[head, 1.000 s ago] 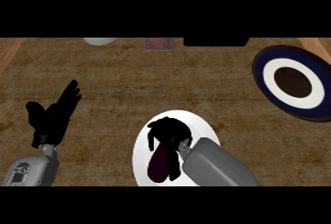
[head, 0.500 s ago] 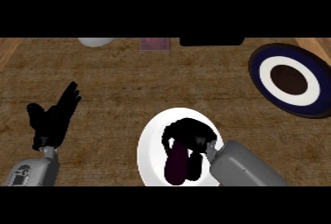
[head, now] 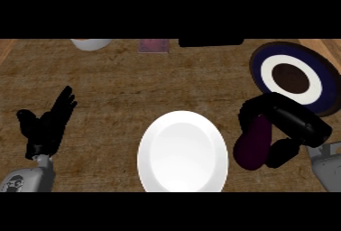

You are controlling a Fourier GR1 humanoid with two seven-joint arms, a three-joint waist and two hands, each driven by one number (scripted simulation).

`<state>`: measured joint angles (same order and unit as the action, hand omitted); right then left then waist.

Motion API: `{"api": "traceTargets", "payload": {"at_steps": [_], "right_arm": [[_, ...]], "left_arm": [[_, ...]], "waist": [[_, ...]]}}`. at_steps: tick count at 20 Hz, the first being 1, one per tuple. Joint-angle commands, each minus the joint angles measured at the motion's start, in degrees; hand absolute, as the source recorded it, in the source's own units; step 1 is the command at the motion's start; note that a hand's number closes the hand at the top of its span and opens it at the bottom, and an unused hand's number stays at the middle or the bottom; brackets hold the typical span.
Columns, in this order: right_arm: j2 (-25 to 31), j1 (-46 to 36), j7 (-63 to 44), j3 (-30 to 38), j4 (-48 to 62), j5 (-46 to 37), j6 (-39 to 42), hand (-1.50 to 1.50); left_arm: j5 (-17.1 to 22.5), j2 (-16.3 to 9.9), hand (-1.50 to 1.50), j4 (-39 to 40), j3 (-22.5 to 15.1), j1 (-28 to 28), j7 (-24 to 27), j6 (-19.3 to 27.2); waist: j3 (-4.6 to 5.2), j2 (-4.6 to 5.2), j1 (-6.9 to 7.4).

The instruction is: Pick the eggplant from the plate and place it in the plate

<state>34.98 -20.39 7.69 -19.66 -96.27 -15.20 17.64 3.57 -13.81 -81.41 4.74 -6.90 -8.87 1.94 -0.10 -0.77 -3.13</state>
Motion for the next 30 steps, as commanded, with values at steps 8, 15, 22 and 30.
{"api": "traceTargets", "payload": {"at_steps": [8,15,22,30], "right_arm": [[6.69,6.72,0.48,30.72,-0.1,11.57,-8.33,1.5],[6.43,1.95,2.66,35.42,17.21,16.47,-2.6,1.5],[7.38,-9.37,13.48,33.9,43.75,5.85,-6.25,1.5],[9.52,-17.89,25.87,28.84,65.32,-4.99,-8.52,1.5]], "left_arm": [[-0.31,0.63,0.0,-1.17,-0.64,-0.41,-0.28,-0.37],[-0.72,0.97,0.0,3.08,-0.69,-4.35,0.34,-1.75],[-1.6,1.58,0.0,-2.03,-1.33,-1.28,-0.68,-1.13],[-1.37,1.46,0.0,-1.25,-1.79,-3.82,-2.8,-2.39]], "waist": [[0.09,0.62,2.16],[0.08,0.92,3.32],[0.03,1.12,4.67],[-0.07,1.61,6.16]]}}
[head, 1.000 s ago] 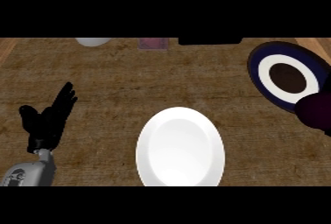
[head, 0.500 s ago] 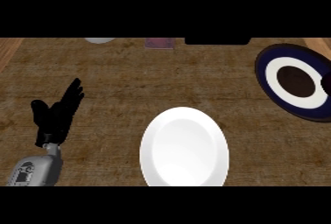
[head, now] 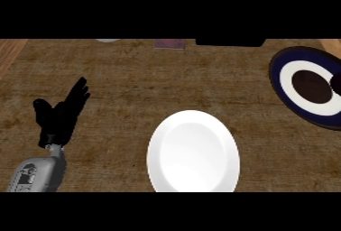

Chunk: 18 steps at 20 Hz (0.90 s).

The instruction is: Pick the eggplant from the plate and place it in the plate

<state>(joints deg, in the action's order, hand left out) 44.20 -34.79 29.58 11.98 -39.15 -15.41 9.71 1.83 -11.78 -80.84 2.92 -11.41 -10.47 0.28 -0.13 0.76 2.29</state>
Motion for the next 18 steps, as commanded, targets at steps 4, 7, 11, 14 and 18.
{"api": "traceTargets", "payload": {"at_steps": [4,7,11,14,18], "right_arm": [[0.52,-6.57,1.68,-2.83,15.51,-3.13,9.93,1.5],[1.74,-6.48,10.43,-4.47,19.59,-6.31,10.24,-1.5],[1.94,-8.76,17.41,-1.96,22.96,-5.16,9.57,-1.5],[2.1,-12.63,18.62,1.55,23.01,-1.75,10.73,-1.5],[3.96,-12.76,23.88,6.9,22.26,6.12,23.86,-1.5]], "left_arm": [[0.28,-0.02,0.0,1.5,0.81,-2.64,-0.62,0.04],[0.18,0.4,0.0,1.25,0.24,-1.26,0.75,-0.54],[-0.4,1.08,0.0,-1.29,-0.66,-0.07,-0.29,0.13],[-0.8,1.24,0.0,0.07,-0.72,0.42,1.24,-0.02],[-0.63,0.97,0.0,0.64,0.21,0.9,0.76,0.53]], "waist": [[-0.05,0.39,0.76],[-0.18,0.69,1.36],[-0.19,0.42,1.13],[-0.11,0.24,0.69],[-0.08,-0.4,-1.02]]}}
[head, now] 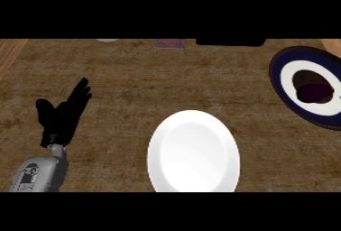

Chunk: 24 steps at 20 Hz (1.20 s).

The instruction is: Pick the eggplant from the plate and place it in the plate

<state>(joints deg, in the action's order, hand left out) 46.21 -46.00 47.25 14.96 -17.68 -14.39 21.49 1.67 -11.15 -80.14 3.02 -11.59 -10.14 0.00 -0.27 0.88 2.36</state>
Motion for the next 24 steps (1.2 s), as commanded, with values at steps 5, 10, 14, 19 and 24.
{"api": "traceTargets", "payload": {"at_steps": [5,10,14,19,24], "right_arm": [[2.42,-4.97,-6.59,7.14,6.08,9.73,17.11,-1.5],[4.99,-3.51,-13.81,8.16,9.11,12.57,30.46,-1.5],[5.25,-2.25,-15.19,9.29,8.26,14.14,32.26,-1.5],[4.54,2.76,-12.22,10.37,5.19,15.73,32.23,-1.5],[6.76,1.99,-16.21,11.73,4.41,17.64,33.34,-1.5]], "left_arm": [[0.39,-1.68,0.0,0.78,1.98,0.47,1.3,-0.54],[-0.11,-0.85,0.0,0.59,0.91,1.21,0.56,-0.4],[0.04,-0.15,0.0,0.08,0.42,1.07,1.59,-0.7],[0.06,0.82,0.0,0.73,0.7,-0.07,1.44,0.38],[0.48,0.14,0.0,-1.0,0.58,-1.03,-0.52,-0.33]], "waist": [[0.14,-0.3,-0.5],[0.03,-0.27,-0.8],[-0.15,0.34,0.33],[-0.28,0.55,-0.4],[-0.31,0.52,0.36]]}}
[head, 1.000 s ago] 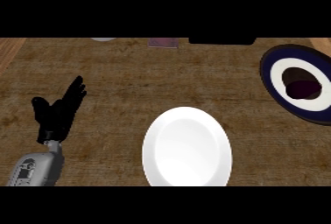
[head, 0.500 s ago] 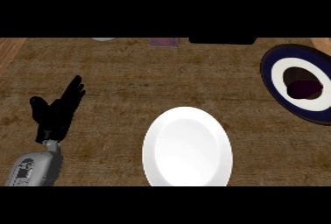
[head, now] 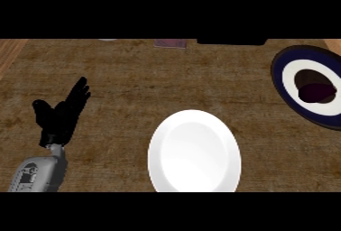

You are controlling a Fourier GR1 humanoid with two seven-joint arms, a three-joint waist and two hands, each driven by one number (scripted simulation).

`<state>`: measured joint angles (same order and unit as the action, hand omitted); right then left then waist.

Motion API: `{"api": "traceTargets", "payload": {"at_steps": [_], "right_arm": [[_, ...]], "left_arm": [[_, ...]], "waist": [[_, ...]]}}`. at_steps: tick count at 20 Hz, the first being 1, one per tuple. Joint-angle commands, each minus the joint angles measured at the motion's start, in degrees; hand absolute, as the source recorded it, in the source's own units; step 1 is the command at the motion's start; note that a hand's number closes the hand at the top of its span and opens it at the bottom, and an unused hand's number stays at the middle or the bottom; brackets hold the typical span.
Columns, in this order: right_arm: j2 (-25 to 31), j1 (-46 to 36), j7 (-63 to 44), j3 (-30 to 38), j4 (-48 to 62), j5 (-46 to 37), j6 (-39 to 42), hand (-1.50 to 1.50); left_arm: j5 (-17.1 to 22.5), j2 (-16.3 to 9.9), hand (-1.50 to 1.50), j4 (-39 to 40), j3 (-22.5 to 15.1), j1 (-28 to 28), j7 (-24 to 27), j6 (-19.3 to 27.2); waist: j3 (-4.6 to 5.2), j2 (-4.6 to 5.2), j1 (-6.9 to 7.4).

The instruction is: Pick the eggplant from the plate and place it in the plate

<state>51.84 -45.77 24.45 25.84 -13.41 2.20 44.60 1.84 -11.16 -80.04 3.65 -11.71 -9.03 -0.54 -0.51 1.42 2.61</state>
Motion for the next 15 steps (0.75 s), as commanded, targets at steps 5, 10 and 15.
{"api": "traceTargets", "payload": {"at_steps": [5,10,15], "right_arm": [[1.57,4.61,7.86,1.3,-1.84,1.53,8.33,-1.5],[1.95,6.77,8.24,0.67,-3.48,1.09,7.62,-1.5],[2.23,8.03,7.42,-0.39,-4.01,0.21,6.34,-1.5]], "left_arm": [[-0.97,1.15,0.0,1.18,-0.21,-0.45,0.8,1.45],[-1.13,0.14,0.0,0.49,-0.45,-0.34,0.78,0.37],[-0.75,0.59,0.0,-1.16,-0.64,-0.32,-0.92,0.68]], "waist": [[-0.15,0.43,-0.05],[-0.18,0.35,0.27],[-0.31,0.46,1.27]]}}
